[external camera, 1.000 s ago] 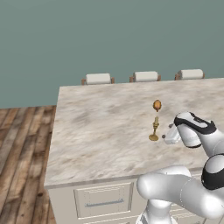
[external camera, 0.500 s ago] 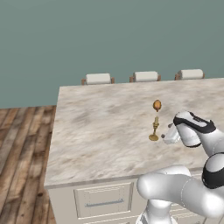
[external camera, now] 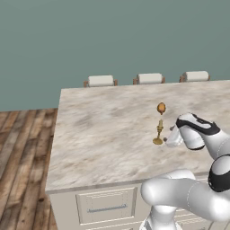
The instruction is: Pick the candle and candle from the dining table and place them in the open cabinet. Close the cabinet after placing the objects.
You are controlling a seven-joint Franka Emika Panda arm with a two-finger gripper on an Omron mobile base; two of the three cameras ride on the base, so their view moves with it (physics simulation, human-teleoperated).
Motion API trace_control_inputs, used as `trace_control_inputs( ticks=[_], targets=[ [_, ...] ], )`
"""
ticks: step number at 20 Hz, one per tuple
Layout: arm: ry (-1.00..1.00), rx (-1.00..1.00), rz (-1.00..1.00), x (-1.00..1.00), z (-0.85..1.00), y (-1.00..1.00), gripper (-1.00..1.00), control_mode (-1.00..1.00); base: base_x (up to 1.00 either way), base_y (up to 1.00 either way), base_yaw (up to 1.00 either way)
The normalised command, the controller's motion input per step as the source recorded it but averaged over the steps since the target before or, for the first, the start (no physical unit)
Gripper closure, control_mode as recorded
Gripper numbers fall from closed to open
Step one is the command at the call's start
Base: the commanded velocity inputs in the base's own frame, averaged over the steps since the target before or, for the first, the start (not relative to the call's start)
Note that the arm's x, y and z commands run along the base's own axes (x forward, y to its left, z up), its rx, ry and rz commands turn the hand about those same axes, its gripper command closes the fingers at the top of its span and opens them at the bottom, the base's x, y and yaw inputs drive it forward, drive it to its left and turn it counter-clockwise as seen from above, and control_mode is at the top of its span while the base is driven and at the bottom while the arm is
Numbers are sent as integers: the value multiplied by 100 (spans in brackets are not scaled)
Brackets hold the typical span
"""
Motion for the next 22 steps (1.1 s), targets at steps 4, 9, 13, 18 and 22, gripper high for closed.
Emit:
trace_control_inputs(
  ticks=[4,9,13,18,22],
  targets=[
    [0,2,5,11,0,9,-100,-100,0,0,0],
    [1,2,6,9,0,6,-100,-100,0,0,0],
    [3,3,6,6,0,2,-100,-100,0,0,0],
    [3,2,6,6,0,2,-100,-100,0,0,0],
    [2,1,5,8,0,4,-100,-100,0,0,0]
  ],
)
